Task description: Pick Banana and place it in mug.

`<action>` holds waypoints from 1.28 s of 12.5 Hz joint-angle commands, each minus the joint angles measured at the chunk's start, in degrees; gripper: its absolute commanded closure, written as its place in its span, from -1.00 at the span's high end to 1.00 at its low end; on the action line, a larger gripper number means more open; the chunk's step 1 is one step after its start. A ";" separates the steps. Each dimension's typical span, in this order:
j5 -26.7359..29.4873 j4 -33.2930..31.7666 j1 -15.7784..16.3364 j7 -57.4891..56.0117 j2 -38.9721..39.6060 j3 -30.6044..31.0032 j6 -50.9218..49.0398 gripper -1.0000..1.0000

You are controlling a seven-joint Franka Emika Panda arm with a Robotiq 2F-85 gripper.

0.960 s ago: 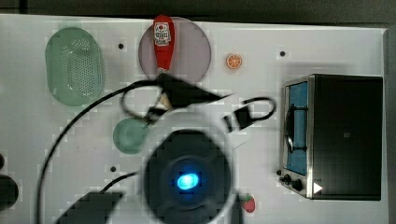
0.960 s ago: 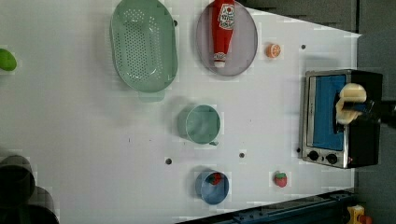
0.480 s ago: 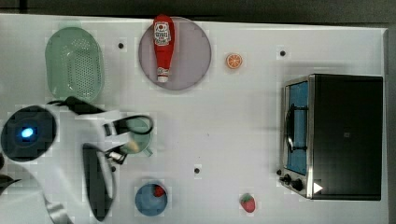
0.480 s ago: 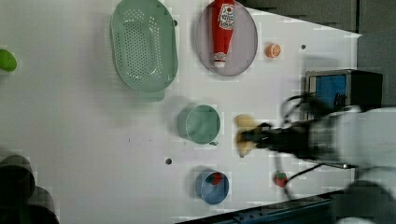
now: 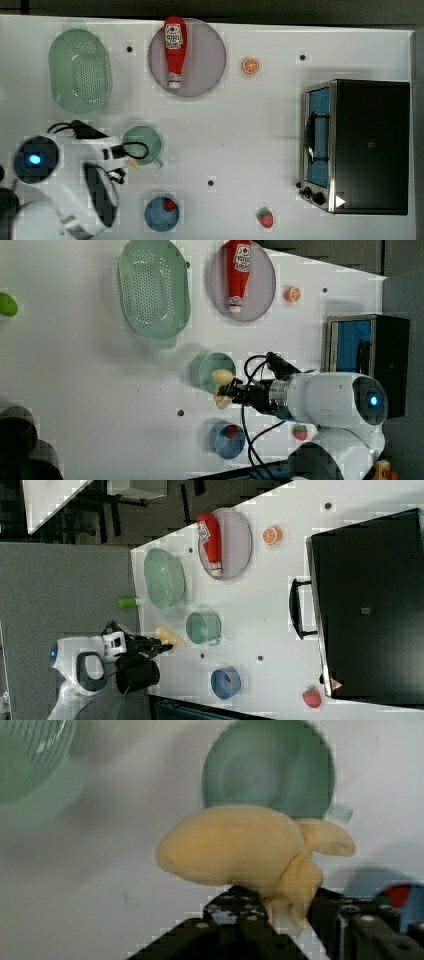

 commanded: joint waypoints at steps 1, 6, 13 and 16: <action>0.60 -0.60 -2.72 3.38 1.96 -1.70 3.48 -0.12; 0.60 -0.91 -2.66 3.38 3.82 -2.08 9.87 1.00; 0.67 10.60 -3.89 3.22 -9.22 -9.07 -14.39 1.00; 0.59 15.38 -4.39 0.38 -12.97 -15.28 -24.51 1.00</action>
